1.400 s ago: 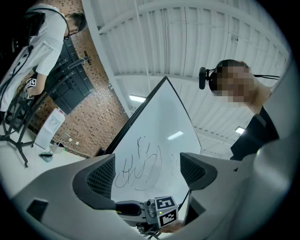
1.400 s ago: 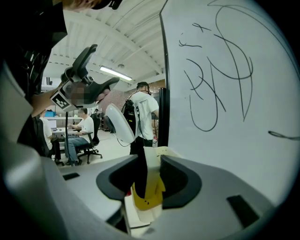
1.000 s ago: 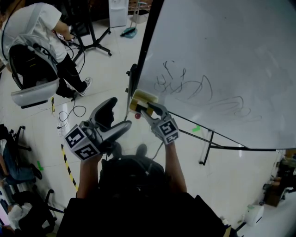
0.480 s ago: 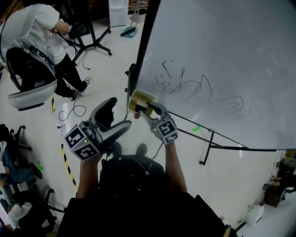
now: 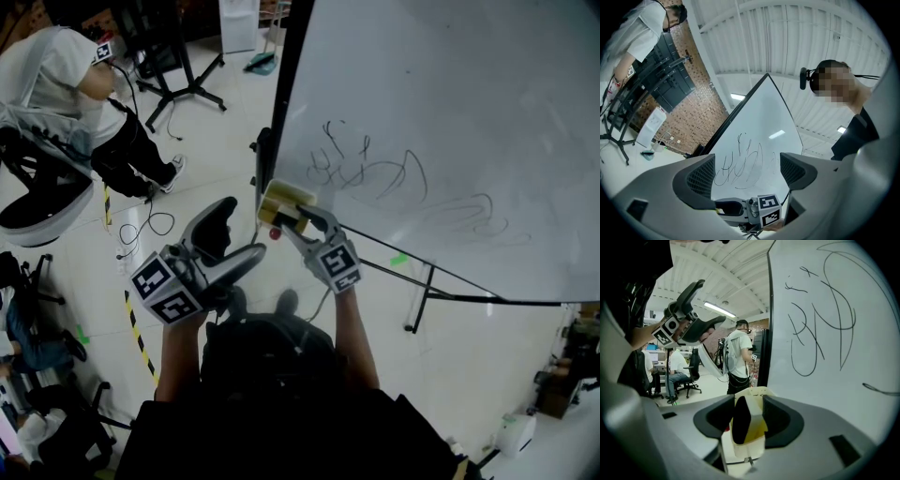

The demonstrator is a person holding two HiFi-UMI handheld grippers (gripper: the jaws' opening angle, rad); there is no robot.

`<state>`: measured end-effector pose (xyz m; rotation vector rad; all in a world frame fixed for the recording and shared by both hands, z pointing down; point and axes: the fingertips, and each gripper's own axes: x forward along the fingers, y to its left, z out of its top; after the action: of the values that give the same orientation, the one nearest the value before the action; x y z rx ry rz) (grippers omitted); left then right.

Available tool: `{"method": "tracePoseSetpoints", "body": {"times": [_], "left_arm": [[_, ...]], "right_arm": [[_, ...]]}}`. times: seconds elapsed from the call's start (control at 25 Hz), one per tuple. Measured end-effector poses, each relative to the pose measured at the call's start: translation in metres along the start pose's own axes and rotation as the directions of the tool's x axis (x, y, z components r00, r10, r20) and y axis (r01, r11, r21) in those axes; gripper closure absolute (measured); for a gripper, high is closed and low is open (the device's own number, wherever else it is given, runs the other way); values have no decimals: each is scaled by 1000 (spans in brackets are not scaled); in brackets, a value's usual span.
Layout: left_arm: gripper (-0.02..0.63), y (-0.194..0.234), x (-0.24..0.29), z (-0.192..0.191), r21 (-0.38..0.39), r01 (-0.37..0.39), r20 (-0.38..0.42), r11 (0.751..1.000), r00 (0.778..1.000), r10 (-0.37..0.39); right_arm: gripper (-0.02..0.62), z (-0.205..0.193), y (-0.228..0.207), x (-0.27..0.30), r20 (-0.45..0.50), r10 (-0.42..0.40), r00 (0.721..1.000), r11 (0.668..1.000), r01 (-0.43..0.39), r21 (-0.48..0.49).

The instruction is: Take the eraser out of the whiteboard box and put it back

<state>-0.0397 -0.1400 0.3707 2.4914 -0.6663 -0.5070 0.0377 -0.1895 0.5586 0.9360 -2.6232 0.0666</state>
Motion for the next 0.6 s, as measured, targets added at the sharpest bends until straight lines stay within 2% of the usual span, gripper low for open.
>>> {"method": "tracePoseSetpoints", "body": {"times": [0.24,0.44,0.6], "left_arm": [[176,-4,4,-4,3,-7,-7,1000,1000,7],[176,-8,9,-8,9,-22,-17,1000,1000,22],[176,-14,14,-14,19,-38,-28,999,999,39]], "right_arm": [[379,10,-3,-9,40,-1,999,1000,0,15],[379,38,-3,-26,135,21,991,997,-31,76],[380,67,-6,-45,244,46,969,987,-82,139]]}}
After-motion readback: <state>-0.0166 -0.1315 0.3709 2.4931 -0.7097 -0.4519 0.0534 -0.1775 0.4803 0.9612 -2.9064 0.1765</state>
